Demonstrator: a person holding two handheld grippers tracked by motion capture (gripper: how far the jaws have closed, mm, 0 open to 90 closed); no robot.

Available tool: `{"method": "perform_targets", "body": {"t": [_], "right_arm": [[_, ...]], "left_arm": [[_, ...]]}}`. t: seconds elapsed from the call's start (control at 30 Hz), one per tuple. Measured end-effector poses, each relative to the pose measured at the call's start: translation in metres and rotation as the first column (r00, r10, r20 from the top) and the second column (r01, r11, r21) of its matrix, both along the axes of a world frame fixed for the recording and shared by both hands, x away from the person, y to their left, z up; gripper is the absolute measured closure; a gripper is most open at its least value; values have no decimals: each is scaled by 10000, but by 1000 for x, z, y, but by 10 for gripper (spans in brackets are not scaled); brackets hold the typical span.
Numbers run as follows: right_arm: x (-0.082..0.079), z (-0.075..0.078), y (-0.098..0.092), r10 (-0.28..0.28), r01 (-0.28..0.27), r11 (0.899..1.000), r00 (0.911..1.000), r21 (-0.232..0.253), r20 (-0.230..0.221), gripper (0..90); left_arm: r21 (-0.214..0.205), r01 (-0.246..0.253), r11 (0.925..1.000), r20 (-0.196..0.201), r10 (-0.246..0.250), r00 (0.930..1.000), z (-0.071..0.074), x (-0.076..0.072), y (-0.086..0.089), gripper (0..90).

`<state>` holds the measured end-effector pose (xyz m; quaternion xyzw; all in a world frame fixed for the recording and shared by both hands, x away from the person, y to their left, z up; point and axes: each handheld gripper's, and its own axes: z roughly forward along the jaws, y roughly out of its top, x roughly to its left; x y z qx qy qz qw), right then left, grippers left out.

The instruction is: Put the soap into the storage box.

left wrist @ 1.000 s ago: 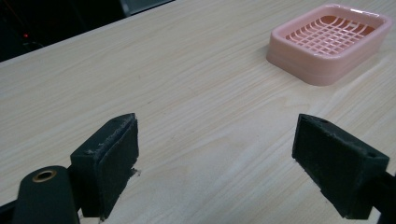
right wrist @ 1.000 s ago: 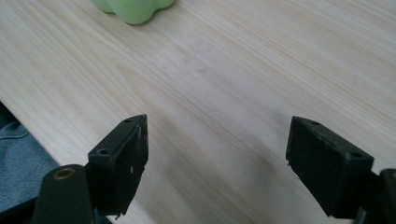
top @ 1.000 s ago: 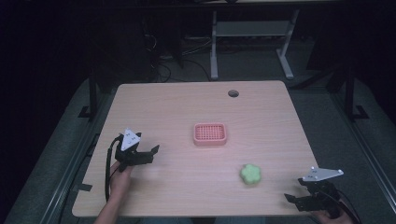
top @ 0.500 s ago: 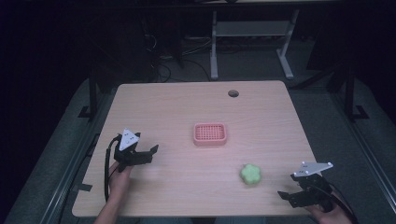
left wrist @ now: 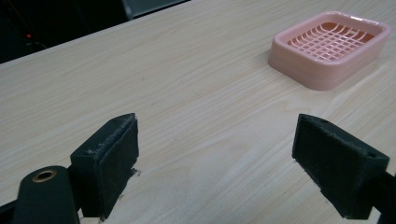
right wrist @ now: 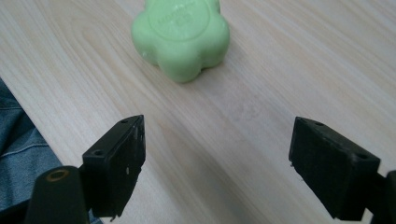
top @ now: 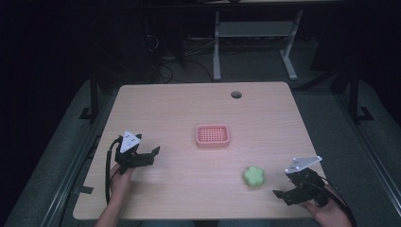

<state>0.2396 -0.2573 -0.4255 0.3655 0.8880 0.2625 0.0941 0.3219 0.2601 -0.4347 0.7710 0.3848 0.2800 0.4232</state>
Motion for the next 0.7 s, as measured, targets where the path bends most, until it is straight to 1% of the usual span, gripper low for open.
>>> {"method": "perform_targets", "body": {"t": [0.1,0.13,0.2,0.23,0.37,0.47,0.5,0.57,0.7], "right_arm": [[2,2,3,78,-78,10000,10000,-39,10,180],[4,4,5,207,-207,9997,9998,-157,-31,178],[5,4,8,272,-273,9994,9996,-228,-27,178],[6,5,9,223,-225,9995,9997,-243,-99,177],[8,5,12,321,-324,9991,9994,-273,-83,176],[9,5,15,383,-388,9988,9991,-312,-158,176],[11,6,18,466,-472,9980,9988,-408,-172,176],[12,6,19,510,-517,9976,9986,-454,-158,177],[16,9,24,639,-645,9969,9978,-449,-147,176]], "left_arm": [[42,-25,10000,36,25,10000,0,0,0,143],[29,-44,10000,29,44,10000,0,0,0,143],[2,-29,10000,42,29,10000,0,0,0,143],[19,-35,10000,40,35,10000,0,0,1,143],[-20,-17,10000,-42,16,10000,0,0,1,143],[0,-18,10000,-7,18,10000,0,0,1,143],[6,-13,10000,-9,13,10000,0,0,1,143],[-6,-18,10000,-8,18,10000,0,0,1,143],[-17,-50,10000,27,50,10000,0,0,1,143]]}}
